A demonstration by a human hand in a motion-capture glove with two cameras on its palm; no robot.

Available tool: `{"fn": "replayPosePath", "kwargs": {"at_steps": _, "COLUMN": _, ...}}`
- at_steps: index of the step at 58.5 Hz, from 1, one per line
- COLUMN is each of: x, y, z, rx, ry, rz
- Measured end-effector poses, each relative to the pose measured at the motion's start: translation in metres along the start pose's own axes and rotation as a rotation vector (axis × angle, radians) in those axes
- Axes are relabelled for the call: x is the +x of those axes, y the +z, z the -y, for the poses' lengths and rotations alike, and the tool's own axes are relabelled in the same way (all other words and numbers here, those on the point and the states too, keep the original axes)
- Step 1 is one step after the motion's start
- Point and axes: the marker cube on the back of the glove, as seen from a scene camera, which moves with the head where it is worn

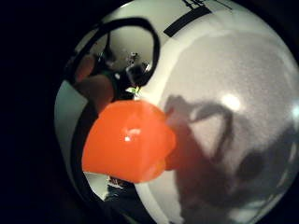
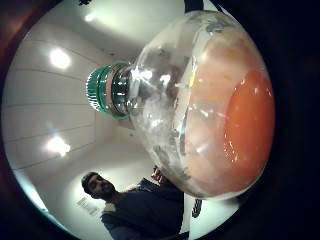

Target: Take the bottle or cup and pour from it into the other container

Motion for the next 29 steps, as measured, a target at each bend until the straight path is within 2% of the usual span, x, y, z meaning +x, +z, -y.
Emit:
{"fn": "replayPosePath", "kwargs": {"at_steps": 17, "x": -0.011, "y": -0.002, "z": -0.003, "rx": 0.002, "ry": -0.034, "rz": -0.045}}
{"fn": "replayPosePath", "kwargs": {"at_steps": 24, "x": -0.058, "y": -0.014, "z": -0.005, "rx": -0.046, "ry": -0.147, "rz": -0.080}}
{"fn": "replayPosePath", "kwargs": {"at_steps": 29, "x": -0.110, "y": -0.019, "z": 0.001, "rx": -0.102, "ry": -0.187, "rz": -0.201}}
